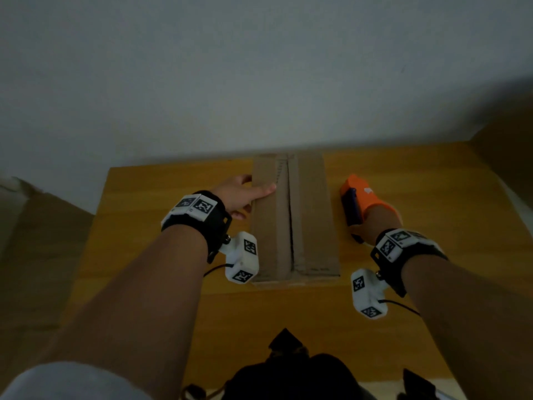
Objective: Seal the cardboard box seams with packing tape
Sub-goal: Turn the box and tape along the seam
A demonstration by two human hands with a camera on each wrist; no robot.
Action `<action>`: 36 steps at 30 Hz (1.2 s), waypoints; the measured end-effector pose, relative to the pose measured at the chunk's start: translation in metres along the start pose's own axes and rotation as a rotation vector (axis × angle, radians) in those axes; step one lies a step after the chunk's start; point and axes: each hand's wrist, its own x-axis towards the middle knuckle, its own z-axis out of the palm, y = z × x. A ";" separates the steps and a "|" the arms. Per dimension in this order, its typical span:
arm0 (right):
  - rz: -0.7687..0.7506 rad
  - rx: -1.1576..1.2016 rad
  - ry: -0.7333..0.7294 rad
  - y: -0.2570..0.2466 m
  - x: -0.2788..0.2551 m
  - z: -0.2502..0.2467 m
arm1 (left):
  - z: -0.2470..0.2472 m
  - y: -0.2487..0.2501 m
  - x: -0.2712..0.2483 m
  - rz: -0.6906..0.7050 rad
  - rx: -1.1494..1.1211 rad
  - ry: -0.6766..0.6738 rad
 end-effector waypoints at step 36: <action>-0.445 1.045 0.196 -0.049 -0.122 -0.126 | -0.026 0.088 -0.039 0.257 -0.734 -0.129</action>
